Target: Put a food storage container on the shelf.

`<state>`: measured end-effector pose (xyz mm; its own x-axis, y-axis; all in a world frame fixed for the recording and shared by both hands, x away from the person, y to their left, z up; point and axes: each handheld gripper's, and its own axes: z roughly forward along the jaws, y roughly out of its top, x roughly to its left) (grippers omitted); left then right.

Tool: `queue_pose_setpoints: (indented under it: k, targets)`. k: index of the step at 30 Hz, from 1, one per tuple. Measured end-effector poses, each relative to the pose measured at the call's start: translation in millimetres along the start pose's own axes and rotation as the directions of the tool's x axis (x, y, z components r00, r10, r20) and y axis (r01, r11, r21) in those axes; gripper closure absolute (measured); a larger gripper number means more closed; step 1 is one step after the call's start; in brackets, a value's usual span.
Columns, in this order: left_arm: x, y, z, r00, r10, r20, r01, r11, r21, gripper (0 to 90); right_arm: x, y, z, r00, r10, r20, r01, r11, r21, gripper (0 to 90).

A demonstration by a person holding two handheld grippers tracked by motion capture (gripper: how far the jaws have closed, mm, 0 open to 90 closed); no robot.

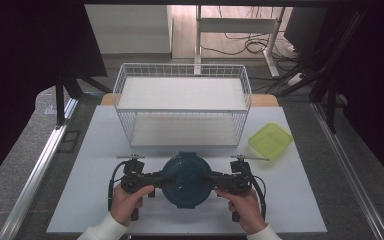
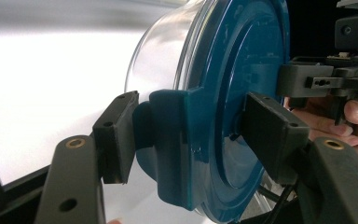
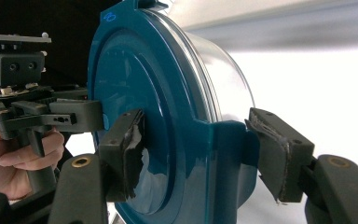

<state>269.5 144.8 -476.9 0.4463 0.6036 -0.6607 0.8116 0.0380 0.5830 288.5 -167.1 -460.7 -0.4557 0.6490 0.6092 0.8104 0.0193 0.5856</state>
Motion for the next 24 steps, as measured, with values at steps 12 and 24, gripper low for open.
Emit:
queue_pose_setpoints:
  k: [12,24]
  targets:
    - [-5.4,29.1,-13.2,0.9993,0.037,-0.010,-0.038,0.9988,-0.031,37.8,13.2,29.8,0.8,0.9992,-0.039,-0.010,0.039,0.999,-0.026,37.5]
    - [-15.4,61.1,-25.5,0.9970,0.075,-0.019,-0.076,0.9953,-0.061,37.9,26.5,59.8,-5.0,0.9969,-0.078,-0.012,0.077,0.995,-0.061,37.5]
